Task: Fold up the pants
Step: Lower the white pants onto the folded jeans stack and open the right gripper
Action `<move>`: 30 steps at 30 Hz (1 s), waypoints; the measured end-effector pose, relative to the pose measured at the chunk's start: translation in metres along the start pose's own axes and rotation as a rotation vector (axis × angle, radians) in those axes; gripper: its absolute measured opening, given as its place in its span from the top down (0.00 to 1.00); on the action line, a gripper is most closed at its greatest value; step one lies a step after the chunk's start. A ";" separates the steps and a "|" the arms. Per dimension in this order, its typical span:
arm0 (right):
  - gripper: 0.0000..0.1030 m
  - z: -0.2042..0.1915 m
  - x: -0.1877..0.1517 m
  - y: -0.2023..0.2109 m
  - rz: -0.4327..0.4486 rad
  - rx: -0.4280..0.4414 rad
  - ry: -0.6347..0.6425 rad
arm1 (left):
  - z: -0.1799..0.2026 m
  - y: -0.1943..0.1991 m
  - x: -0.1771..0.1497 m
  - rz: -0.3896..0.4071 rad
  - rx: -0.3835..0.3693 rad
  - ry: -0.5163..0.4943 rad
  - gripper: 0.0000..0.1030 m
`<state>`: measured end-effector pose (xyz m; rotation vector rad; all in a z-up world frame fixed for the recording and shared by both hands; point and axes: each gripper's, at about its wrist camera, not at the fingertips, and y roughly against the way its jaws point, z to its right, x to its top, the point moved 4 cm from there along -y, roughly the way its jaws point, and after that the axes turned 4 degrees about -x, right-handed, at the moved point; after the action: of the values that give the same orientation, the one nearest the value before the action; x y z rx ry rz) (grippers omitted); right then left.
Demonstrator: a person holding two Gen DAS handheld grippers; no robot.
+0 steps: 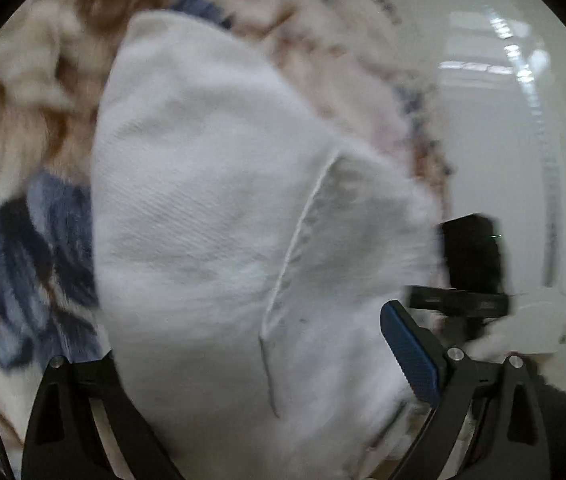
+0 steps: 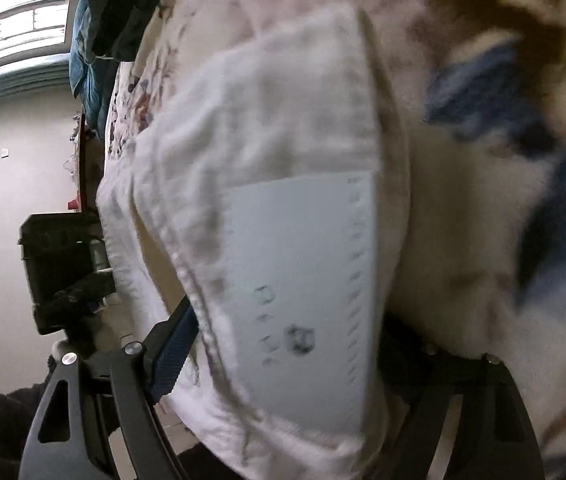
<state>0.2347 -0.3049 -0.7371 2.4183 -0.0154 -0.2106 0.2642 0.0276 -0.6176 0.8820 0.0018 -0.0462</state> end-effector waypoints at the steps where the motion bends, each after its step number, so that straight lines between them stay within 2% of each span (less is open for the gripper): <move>1: 0.11 -0.002 0.002 -0.002 -0.004 0.016 0.002 | -0.005 -0.005 0.001 -0.007 0.001 0.004 0.09; 5: 0.11 -0.023 0.010 -0.012 -0.021 0.089 0.048 | 0.002 -0.002 0.006 0.009 -0.024 0.017 0.08; 6: 0.14 -0.025 0.010 -0.012 -0.020 0.089 0.069 | 0.004 0.001 0.005 0.014 -0.020 0.011 0.08; 10: 0.40 -0.027 0.008 -0.007 0.021 0.060 0.054 | 0.015 0.012 0.002 0.030 -0.029 0.015 0.10; 13: 0.51 -0.035 0.005 -0.002 0.046 0.047 0.048 | 0.030 0.011 0.005 0.014 -0.007 -0.011 0.12; 15: 0.54 -0.044 -0.004 0.007 0.067 0.030 0.053 | 0.031 0.018 0.002 0.006 0.004 -0.030 0.14; 24: 0.56 -0.099 -0.011 0.040 0.104 0.030 0.038 | 0.045 0.073 0.007 0.015 0.013 -0.071 0.17; 28: 0.57 -0.138 -0.006 0.062 0.131 0.027 0.047 | 0.056 0.112 0.032 0.028 0.014 -0.093 0.17; 30: 0.57 -0.170 0.010 0.071 0.146 0.028 0.057 | 0.062 0.131 0.050 0.038 0.026 -0.108 0.17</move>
<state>0.2748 -0.2485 -0.5661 2.4379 -0.1694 -0.0752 0.3182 0.0609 -0.4782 0.9047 -0.1166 -0.0583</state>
